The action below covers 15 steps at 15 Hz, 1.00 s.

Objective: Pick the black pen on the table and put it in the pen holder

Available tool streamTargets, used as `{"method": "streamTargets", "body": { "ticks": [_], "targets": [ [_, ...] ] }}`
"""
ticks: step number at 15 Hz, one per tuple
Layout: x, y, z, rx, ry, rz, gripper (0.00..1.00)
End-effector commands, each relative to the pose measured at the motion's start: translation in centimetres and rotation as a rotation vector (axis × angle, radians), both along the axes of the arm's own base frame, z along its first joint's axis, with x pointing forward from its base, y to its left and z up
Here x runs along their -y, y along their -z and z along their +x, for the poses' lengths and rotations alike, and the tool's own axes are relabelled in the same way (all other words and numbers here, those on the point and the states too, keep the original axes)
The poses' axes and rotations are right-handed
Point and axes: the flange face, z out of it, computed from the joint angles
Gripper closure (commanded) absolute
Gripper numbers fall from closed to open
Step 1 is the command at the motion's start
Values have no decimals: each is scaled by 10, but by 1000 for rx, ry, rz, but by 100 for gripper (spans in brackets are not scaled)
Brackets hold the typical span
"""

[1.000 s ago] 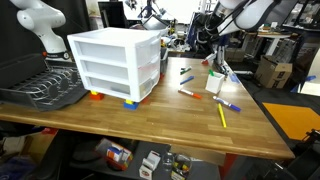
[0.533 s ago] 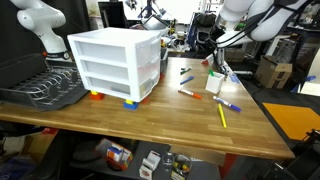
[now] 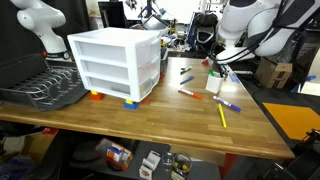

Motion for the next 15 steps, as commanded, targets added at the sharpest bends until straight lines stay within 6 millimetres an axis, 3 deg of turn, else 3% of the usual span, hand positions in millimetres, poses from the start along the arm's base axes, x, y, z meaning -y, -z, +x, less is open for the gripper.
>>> {"method": "streamTargets", "body": {
  "ticks": [1, 5, 11, 15],
  "targets": [
    [6, 10, 2, -7, 16, -42, 97],
    [9, 16, 12, -16, 0, -64, 97],
    [12, 2, 28, -10, -12, -71, 97],
    [5, 10, 31, -20, -21, -50, 97]
  ]
}}
